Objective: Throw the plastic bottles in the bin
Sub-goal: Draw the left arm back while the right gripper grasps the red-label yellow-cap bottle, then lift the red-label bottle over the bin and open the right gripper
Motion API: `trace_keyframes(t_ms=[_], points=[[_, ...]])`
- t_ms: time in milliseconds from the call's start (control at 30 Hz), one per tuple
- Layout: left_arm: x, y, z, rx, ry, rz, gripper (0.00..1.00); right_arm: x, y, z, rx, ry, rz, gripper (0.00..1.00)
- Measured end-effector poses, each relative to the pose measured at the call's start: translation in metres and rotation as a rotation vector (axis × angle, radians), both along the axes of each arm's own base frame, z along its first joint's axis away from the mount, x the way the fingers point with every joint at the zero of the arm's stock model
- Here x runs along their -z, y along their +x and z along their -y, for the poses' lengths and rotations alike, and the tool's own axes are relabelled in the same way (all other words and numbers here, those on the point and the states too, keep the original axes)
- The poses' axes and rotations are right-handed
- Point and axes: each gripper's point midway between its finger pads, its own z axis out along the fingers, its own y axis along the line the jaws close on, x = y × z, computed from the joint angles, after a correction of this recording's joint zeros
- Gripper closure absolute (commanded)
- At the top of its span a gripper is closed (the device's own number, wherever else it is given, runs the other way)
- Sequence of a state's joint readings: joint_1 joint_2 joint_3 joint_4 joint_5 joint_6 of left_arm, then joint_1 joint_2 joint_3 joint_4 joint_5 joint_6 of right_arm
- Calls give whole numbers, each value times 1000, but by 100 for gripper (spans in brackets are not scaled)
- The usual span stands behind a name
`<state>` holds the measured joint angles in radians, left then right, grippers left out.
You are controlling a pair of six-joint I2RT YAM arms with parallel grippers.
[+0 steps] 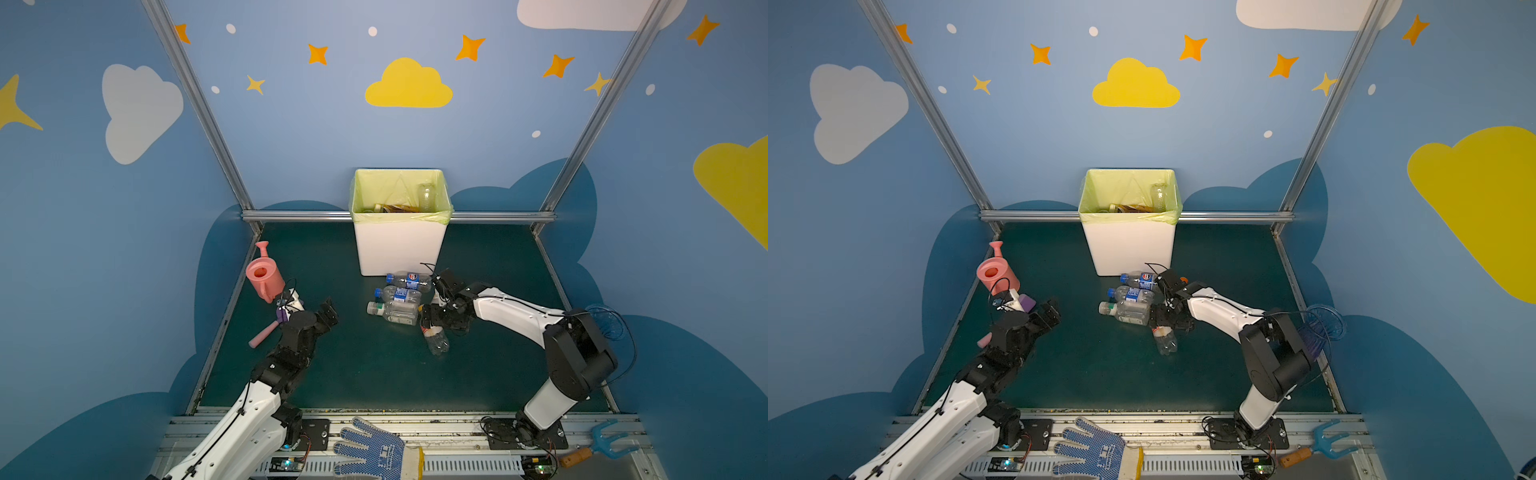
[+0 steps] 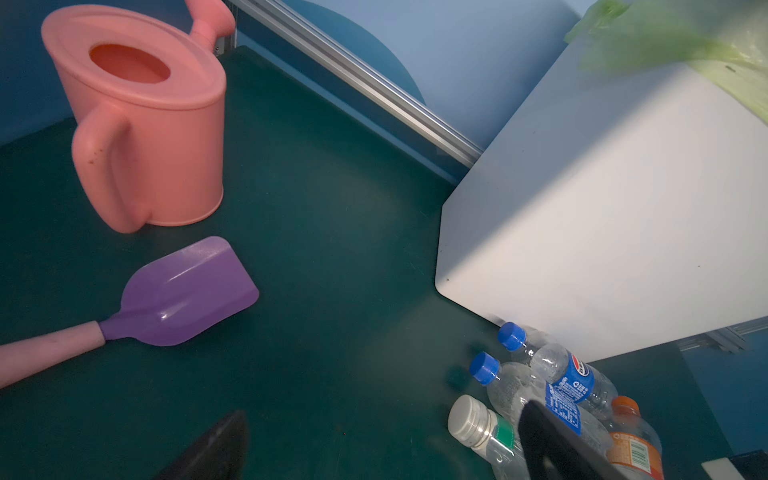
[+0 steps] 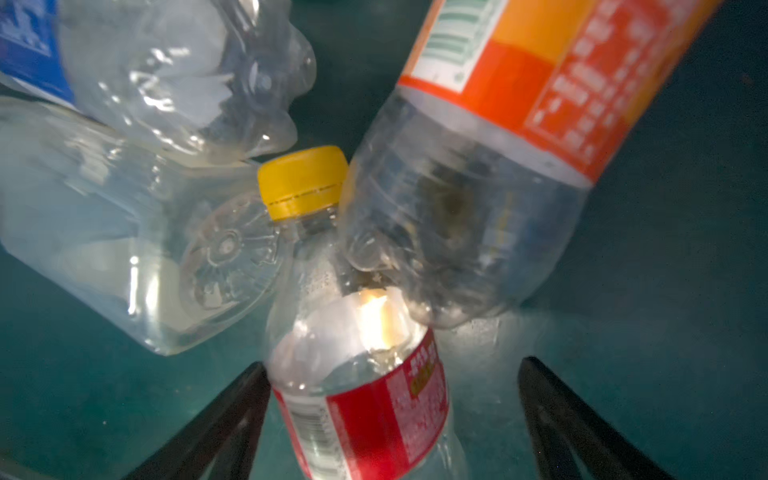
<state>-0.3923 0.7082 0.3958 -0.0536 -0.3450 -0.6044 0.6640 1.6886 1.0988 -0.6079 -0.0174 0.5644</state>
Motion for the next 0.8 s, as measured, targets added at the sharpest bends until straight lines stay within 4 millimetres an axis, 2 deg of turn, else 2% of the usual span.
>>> trace_keyframes(t_ms=[133, 467, 667, 800], points=[[4, 0, 0, -5, -2, -13, 0, 2, 0, -6, -39, -42, -6, 16], [16, -3, -3, -14, -1, -37, 0, 15, -10, -11, -107, -119, -52, 16], [18, -4, -3, -15, -3, -41, 0, 16, -12, -16, -142, -148, -53, 26], [18, -4, -3, -17, -5, -41, 0, 17, -14, -18, -159, -170, -50, 36]])
